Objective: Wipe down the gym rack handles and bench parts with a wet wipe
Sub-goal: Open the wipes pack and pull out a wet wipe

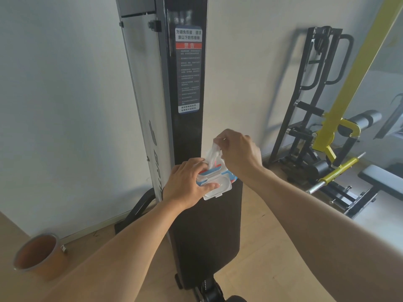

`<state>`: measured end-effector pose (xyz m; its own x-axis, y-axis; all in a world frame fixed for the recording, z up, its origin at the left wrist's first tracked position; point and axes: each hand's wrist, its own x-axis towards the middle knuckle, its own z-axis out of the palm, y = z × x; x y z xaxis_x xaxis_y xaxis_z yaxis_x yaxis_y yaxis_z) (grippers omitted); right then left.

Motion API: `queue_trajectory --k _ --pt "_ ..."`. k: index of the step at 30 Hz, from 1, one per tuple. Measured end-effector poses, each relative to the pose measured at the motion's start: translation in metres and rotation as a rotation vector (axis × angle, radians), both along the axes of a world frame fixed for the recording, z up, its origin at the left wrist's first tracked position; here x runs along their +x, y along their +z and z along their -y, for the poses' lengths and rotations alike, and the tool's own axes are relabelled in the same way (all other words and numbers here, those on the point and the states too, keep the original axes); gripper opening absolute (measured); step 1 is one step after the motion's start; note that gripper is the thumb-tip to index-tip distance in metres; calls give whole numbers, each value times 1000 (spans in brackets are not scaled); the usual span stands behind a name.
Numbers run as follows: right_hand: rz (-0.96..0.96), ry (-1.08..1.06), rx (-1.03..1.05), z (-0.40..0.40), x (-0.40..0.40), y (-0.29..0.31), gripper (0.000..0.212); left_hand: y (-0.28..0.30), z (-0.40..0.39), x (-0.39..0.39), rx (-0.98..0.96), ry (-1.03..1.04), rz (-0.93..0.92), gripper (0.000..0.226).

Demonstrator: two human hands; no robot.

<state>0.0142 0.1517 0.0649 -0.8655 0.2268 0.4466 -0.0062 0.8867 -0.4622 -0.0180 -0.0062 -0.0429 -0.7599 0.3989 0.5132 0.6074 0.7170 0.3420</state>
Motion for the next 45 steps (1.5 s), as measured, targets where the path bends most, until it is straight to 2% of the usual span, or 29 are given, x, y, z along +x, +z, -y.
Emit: queue_trajectory --k 5,10,13,15,17,19,21,23,30,40,42,45 --pt "-67 13 -27 3 0 11 23 1 -1 1 7 11 15 59" --pt "-127 36 -166 5 -3 8 23 4 -1 4 47 2 43 54" --pt "-11 55 -222 9 -8 5 27 4 0 3 75 -5 48 41" --pt "110 63 -270 11 -8 4 40 3 1 1 76 2 52 36" --pt "213 80 -199 9 -4 2 60 3 1 -2 71 5 51 32" --pt "249 71 -113 6 -2 -1 58 3 2 -3 49 5 48 32" --pt "203 44 -110 3 -4 -3 36 4 2 -2 46 2 55 30" --pt "126 43 -148 3 -5 -4 28 4 2 -1 65 5 66 30" --pt "-40 64 -251 4 -1 1 33 4 2 -2 90 24 92 31" --pt "-138 162 3 11 8 28 45 3 1 -1 65 33 74 32" --pt "-191 186 -60 12 9 38 46 3 1 0 61 31 63 34" --pt "-286 213 -276 12 8 57 41 4 0 -1 37 36 75 37"
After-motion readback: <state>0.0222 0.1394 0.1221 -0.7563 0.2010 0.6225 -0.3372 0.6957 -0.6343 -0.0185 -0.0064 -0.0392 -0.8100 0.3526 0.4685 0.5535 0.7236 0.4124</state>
